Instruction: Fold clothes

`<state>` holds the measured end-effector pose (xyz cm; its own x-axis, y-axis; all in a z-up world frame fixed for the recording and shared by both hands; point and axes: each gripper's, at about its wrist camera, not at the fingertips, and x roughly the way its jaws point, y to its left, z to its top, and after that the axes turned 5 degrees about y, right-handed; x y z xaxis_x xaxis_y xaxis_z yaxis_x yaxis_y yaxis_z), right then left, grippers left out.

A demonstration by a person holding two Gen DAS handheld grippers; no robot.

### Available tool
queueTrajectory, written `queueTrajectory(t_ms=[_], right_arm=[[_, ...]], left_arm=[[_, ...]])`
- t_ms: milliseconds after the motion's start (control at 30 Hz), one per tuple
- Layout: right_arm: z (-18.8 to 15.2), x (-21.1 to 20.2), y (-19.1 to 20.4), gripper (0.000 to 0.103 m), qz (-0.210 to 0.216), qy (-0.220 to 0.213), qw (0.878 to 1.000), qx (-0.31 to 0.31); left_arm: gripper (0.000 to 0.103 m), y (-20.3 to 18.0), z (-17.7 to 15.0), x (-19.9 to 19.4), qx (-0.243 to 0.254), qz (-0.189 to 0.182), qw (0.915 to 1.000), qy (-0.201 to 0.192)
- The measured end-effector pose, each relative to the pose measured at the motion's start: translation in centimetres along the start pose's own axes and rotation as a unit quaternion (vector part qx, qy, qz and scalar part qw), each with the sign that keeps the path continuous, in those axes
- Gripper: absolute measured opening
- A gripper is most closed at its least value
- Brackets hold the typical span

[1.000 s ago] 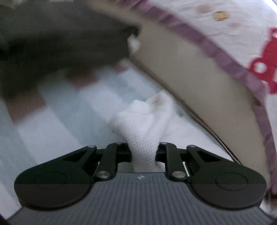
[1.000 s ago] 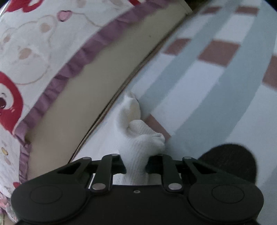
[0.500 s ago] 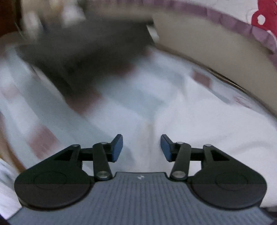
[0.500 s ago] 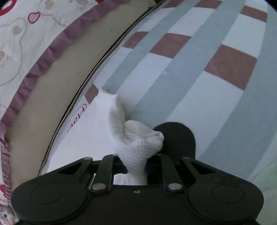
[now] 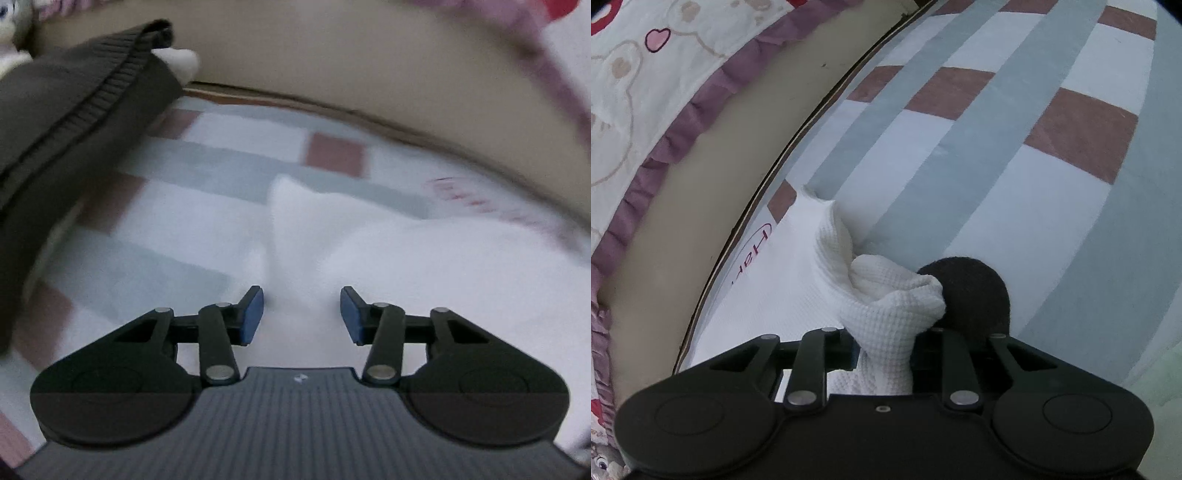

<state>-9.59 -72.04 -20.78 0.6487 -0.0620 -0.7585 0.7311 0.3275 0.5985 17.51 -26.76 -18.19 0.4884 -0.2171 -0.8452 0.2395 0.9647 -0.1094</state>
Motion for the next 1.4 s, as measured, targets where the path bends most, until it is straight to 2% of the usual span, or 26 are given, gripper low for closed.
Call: queueTrajectory(t_ms=[33,67,133,200,267,300,333,367,433,467,533,633,667,700,767,833,900,1000,1133,1167,1300,1333,1400], right_arm=[[0.0,0.0,0.0,0.026,0.000,0.000,1.000,-0.001],[0.0,0.0,0.0,0.026,0.000,-0.001,1.000,-0.001],[-0.1,-0.1,0.0,0.026,0.001,-0.001,1.000,-0.002],[-0.1,-0.1,-0.1,0.027,0.003,-0.002,1.000,-0.006],[-0.1,-0.1,-0.2,0.027,0.004,-0.002,1.000,0.000],[-0.2,-0.1,-0.3,0.029,0.005,-0.003,1.000,0.006],[-0.3,-0.1,-0.3,0.033,0.009,-0.006,1.000,0.015],[-0.5,-0.1,-0.3,0.040,0.013,-0.010,1.000,0.022],[-0.7,-0.1,-0.1,0.048,0.020,-0.016,0.999,0.026],[-0.8,-0.2,0.3,0.044,0.015,-0.017,1.000,0.012],[-1.1,-0.5,1.0,0.020,0.014,-0.022,1.000,-0.017],[-1.9,-4.4,1.7,0.018,0.086,-0.065,0.994,-0.033],[-2.6,-5.7,2.2,0.018,0.085,-0.080,0.991,-0.060],[-3.3,-7.0,2.8,0.018,0.081,-0.095,0.988,-0.090],[-4.2,-6.9,2.8,0.018,0.035,-0.097,0.989,-0.108],[-3.9,-5.4,1.6,0.017,0.007,-0.074,0.994,-0.074],[-3.3,-4.4,0.5,0.017,0.006,-0.059,0.998,-0.031],[-3.2,-4.1,0.6,0.018,0.007,-0.056,0.998,-0.021],[-3.2,-4.3,-0.2,0.018,0.032,-0.054,0.998,0.009],[-3.2,-4.3,-0.3,0.018,0.039,-0.055,0.998,0.013],[-2.7,-4.6,-0.2,0.018,0.089,-0.067,0.994,0.021],[-2.3,-4.5,-0.1,0.018,0.101,-0.069,0.992,0.019],[-2.3,-4.5,0.5,0.018,0.121,-0.071,0.990,0.004]], left_arm=[[0.054,0.5,0.3,0.8,-0.001,0.018,0.9998,-0.005],[0.058,0.9,0.5,1.6,-0.003,0.035,0.9993,-0.010],[0.058,1.2,1.1,1.8,-0.003,0.058,0.9978,-0.032],[0.058,0.7,1.4,1.2,0.010,0.100,0.9937,-0.049],[0.056,0.4,1.4,0.3,0.003,0.102,0.9930,-0.059],[0.056,0.4,1.0,-0.6,-0.007,0.075,0.9951,-0.064],[0.057,0.3,0.3,-1.8,-0.019,0.031,0.9969,-0.069],[0.057,-0.1,-0.9,-3.0,-0.031,-0.019,0.9966,-0.074],[0.057,-1.9,-3.1,-4.7,-0.025,-0.079,0.9936,-0.077],[0.057,-3.5,-4.2,-5.2,-0.006,-0.101,0.9920,-0.075],[0.057,-6.7,-6.0,-5.8,0.033,-0.137,0.9880,-0.063],[0.057,-10.8,-7.9,-5.8,0.077,-0.172,0.9811,-0.043],[0.057,-11.7,-8.4,-5.4,0.087,-0.171,0.9811,-0.025],[0.057,-12.6,-8.8,-4.8,0.099,-0.153,0.9833,0.002],[0.057,-14.3,-9.6,-3.6,0.123,-0.117,0.9841,0.053],[0.057,-14.7,-9.5,-4.1,0.124,-0.111,0.9848,0.051],[0.055,-15.1,-9.3,-4.6,0.125,-0.107,0.9852,0.048],[0.058,-15.3,-8.3,-5.0,0.121,-0.146,0.9818,0.015],[0.056,-17.1,-6.2,-3.1,0.126,-0.134,0.9829,-0.005],[0.056,-17.3,-5.5,-2.2,0.128,-0.122,0.9843,-0.003],[0.042,-17.6,-2.6,0.5,0.124,-0.043,0.9912,-0.014],[0.042,-17.2,-2.1,0.5,0.118,-0.038,0.9923,-0.006],[0.043,-16.0,-1.7,-0.6,0.111,-0.056,0.9922,0.011]])
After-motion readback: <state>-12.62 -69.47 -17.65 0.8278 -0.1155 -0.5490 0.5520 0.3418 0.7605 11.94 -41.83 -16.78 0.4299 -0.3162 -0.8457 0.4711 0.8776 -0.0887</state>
